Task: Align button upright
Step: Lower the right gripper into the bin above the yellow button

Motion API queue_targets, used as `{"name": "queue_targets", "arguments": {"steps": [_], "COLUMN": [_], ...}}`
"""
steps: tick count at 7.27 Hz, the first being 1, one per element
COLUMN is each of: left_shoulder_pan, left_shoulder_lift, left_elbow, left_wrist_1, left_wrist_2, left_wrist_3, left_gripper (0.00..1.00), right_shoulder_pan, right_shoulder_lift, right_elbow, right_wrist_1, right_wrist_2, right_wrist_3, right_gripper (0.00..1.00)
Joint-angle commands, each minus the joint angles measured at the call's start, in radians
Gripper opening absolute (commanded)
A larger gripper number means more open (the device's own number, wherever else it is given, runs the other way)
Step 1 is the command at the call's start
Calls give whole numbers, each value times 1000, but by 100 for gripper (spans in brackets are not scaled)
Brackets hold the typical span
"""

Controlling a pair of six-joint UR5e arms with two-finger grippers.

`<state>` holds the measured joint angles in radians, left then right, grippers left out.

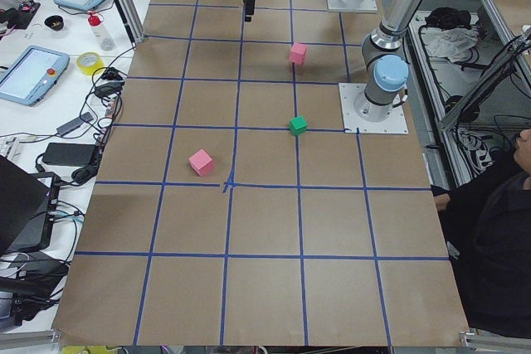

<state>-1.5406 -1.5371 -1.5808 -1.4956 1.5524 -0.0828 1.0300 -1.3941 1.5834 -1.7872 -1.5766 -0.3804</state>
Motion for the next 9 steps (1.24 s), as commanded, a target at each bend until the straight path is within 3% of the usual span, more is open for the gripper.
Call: {"name": "queue_targets", "arguments": {"steps": [1,3,9], "left_shoulder_pan": [1,1,-1], "left_shoulder_lift": [0,0,-2], "left_elbow": [1,1,-18], "left_wrist_1": [0,0,6], "left_wrist_2": [0,0,-2], "left_wrist_3": [0,0,0], "left_gripper": [100,100,100], "right_shoulder_pan": [-5,-5,-22], "right_shoulder_lift": [40,49,52], "right_elbow": [35,91,83], "right_wrist_1": [-26,-98,-121], "right_wrist_2": [0,0,0], "right_wrist_3": [4,-9,-60], "right_gripper": [100,100,100]}}
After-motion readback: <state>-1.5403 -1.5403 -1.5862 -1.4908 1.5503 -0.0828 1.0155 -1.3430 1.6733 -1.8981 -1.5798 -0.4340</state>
